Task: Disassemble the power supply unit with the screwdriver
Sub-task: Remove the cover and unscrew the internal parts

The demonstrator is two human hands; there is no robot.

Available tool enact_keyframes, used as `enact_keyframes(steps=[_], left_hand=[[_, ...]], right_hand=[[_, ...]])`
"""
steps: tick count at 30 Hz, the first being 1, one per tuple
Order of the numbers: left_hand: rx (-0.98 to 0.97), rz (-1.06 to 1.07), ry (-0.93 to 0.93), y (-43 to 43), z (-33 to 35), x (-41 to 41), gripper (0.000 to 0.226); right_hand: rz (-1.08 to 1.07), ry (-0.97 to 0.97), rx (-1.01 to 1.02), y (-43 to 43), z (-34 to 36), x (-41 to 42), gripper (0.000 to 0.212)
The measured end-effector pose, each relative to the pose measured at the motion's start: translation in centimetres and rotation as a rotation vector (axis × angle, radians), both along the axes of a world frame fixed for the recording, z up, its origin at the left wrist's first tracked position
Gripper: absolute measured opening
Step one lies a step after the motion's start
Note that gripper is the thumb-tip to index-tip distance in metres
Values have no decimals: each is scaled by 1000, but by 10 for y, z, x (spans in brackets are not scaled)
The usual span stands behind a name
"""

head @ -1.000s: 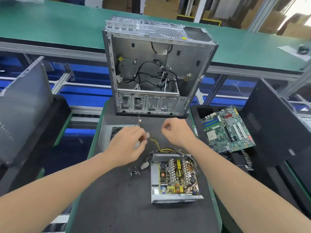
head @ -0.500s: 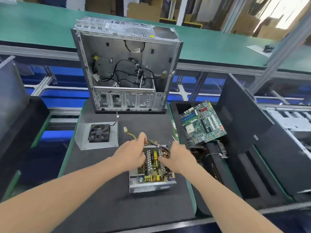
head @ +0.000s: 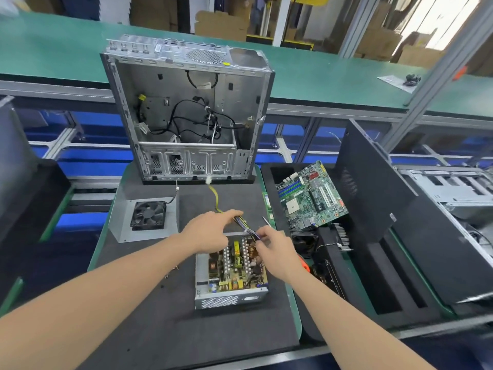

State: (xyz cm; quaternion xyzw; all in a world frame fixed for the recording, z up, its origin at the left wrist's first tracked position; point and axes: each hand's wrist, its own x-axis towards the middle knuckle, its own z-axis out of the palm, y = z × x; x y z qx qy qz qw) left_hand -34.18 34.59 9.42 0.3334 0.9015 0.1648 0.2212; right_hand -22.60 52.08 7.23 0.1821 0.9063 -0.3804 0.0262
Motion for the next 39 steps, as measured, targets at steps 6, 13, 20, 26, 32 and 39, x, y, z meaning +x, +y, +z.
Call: enact_keyframes(steps=[6,13,20,26,32,39], left_hand=[[152,-209,132,18,12,11,102],[256,-466,205,16,14,27,97],[262,-644,221,-17,-13,27,82],[64,-498,223,-37,-30,30,125],[187,-468,174,-38,-16,32,129],[181,-406,134,-38,-12,29,134]], right_hand=[[-100,15,-140,1,-1,5,22],[-130,110,-169,-11,-11,8,59],[-119,-28,93,-31,-14,12,63],[-89,-71,203,-36,-9,2,48],[-109,-44,152,-26,-2,-5,36],[-18,-87,141,-6,15,-5,36]])
